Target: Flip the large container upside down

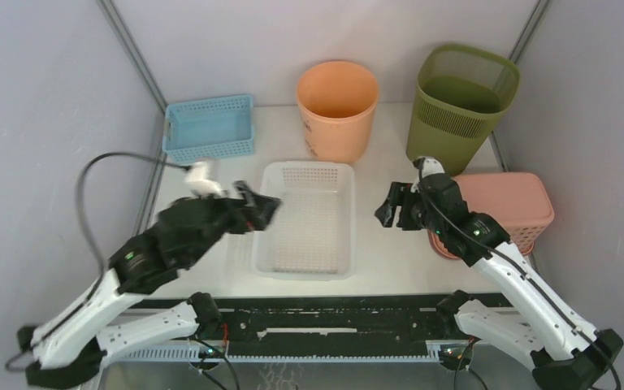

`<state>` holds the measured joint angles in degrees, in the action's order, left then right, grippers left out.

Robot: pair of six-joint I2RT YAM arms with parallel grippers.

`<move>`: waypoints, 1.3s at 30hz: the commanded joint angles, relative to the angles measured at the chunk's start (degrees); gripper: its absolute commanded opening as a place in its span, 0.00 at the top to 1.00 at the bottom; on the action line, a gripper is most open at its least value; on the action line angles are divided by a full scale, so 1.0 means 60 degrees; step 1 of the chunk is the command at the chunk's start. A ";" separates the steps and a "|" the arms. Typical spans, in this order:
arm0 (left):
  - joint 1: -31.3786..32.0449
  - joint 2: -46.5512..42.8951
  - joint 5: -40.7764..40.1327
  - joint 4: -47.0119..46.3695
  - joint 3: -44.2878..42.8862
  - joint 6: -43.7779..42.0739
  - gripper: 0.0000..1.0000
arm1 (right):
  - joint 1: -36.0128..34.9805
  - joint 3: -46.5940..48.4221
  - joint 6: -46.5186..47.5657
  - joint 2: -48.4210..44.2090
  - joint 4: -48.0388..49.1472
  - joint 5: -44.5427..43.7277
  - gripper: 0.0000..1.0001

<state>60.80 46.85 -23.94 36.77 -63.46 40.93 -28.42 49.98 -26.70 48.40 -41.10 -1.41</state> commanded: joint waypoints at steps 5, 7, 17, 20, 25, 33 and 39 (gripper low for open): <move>-0.2704 -0.2134 0.0076 0.1513 0.1184 -0.0555 0.00 | -0.3125 0.2449 -0.1533 0.2671 0.0482 -0.0980 0.21; -0.2902 -0.2293 0.0212 0.1588 0.1473 -0.0446 0.00 | -0.3541 0.3173 -0.1705 0.3678 0.0658 -0.0780 0.18; -0.3043 -0.4427 -0.0535 0.2600 0.1612 0.0017 0.00 | -0.4188 0.8299 -0.2178 0.8884 -0.0205 -0.0504 0.18; -0.3043 -0.4707 -0.0761 0.2930 0.1458 0.0024 0.00 | -0.4331 0.9567 -0.2562 1.0210 -0.0503 -0.0672 0.20; -0.3043 -0.5215 -0.0908 0.3351 0.1335 -0.0002 0.00 | -0.4565 1.2204 -0.2985 1.2322 -0.1840 -0.1300 0.21; -0.3043 -0.5569 -0.0608 0.3365 0.1548 -0.0176 0.00 | -0.4729 1.4017 -0.3731 1.3896 -0.3100 -0.2151 0.22; -0.3043 -0.5732 -0.0148 0.3320 0.1683 -0.0341 0.00 | -0.4889 1.4072 -0.4247 1.4353 -0.3125 -0.2382 0.23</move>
<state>42.94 13.28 -27.00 57.67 -52.95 40.42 -56.69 131.48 -48.60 133.32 -58.89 -13.06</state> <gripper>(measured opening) 0.996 0.773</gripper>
